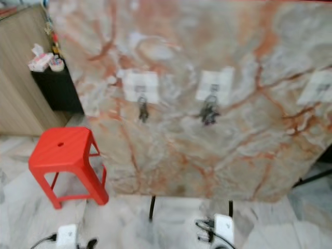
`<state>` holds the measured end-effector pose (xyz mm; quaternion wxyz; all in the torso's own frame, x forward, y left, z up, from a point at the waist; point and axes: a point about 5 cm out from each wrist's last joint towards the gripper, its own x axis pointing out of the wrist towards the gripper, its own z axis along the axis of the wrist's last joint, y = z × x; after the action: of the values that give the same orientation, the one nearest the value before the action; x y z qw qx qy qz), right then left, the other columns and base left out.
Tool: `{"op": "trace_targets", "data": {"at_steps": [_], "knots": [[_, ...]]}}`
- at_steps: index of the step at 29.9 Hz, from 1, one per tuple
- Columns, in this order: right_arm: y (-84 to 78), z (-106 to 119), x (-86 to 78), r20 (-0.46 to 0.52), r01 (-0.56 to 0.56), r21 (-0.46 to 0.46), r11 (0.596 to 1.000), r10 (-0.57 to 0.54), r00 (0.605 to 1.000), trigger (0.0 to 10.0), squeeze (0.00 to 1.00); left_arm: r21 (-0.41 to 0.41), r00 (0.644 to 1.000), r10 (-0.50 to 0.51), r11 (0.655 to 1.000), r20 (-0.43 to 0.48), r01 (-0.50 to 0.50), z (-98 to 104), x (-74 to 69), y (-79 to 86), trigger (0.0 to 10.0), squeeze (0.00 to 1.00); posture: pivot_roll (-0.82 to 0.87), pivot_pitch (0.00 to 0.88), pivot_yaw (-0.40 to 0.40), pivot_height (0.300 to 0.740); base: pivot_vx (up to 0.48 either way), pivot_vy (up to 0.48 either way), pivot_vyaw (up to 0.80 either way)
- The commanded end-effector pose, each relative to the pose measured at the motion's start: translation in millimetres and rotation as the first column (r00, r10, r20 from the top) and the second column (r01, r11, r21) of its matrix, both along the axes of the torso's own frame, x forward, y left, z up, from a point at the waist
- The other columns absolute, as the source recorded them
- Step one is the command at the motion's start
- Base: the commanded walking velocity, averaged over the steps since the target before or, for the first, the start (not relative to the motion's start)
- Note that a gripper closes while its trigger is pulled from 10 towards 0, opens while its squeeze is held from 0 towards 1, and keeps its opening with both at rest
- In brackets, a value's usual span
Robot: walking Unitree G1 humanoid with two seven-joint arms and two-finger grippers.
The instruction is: Hang keys on a hook
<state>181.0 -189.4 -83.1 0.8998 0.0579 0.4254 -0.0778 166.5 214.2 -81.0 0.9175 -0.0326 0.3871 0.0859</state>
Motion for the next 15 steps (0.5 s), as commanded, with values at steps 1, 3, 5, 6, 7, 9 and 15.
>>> {"op": "trace_targets", "data": {"at_steps": [1,3,5,6,7,9,15], "knots": [[6.1,1.4,4.0,0.018,0.0,0.012,1.0,-0.001,1.0,10.0,0.0,0.02,1.0,0.0,1.0,-0.025,0.0,-1.5,-5.5,6.7,10.0,0.0,0.02,0.0,-0.023,0.74,0.0,-0.48,0.0],[3.4,2.7,5.8,0.027,0.017,0.004,1.0,-0.017,0.999,10.0,0.0,0.017,0.999,0.001,1.0,-0.05,0.0,-3.7,-8.9,6.2,10.0,0.0,0.02,0.0,-0.022,0.74,0.0,0.0,0.0],[2.6,3.2,6.4,0.03,0.023,0.002,1.0,-0.023,0.999,10.0,0.0,0.018,0.999,0.001,1.0,-0.053,0.0,-4.0,-9.4,6.3,10.0,0.0,0.02,0.0,-0.022,0.74,0.0,0.0,0.0],[2.2,3.6,7.1,0.035,0.032,0.004,0.999,-0.032,0.999,10.0,0.0,0.017,0.999,0.003,1.0,-0.052,-0.002,-3.9,-9.5,6.4,10.0,0.0,0.02,0.0,-0.022,0.74,0.0,0.0,0.0],[1.2,4.6,8.5,0.045,0.048,0.005,0.999,-0.048,0.998,10.0,0.0,0.017,0.999,0.004,1.0,-0.052,-0.003,-4.0,-9.8,6.5,10.0,0.0,0.02,0.0,-0.021,0.74,0.0,0.0,0.0],[-1.0,6.5,11.2,0.06,0.073,0.005,0.997,-0.073,0.996,10.0,0.0,0.017,0.999,0.006,1.0,-0.052,-0.005,-4.0,-10.1,7.1,10.0,0.0,0.02,0.0,-0.022,0.74,0.0,0.0,0.0],[-12.8,17.5,26.9,0.131,0.149,-0.003,0.989,-0.147,0.98,10.0,0.0,0.018,0.999,0.014,1.0,-0.049,-0.013,-3.5,-10.3,9.2,10.0,0.0,0.02,0.0,-0.026,0.74,0.0,0.0,0.0]]}}
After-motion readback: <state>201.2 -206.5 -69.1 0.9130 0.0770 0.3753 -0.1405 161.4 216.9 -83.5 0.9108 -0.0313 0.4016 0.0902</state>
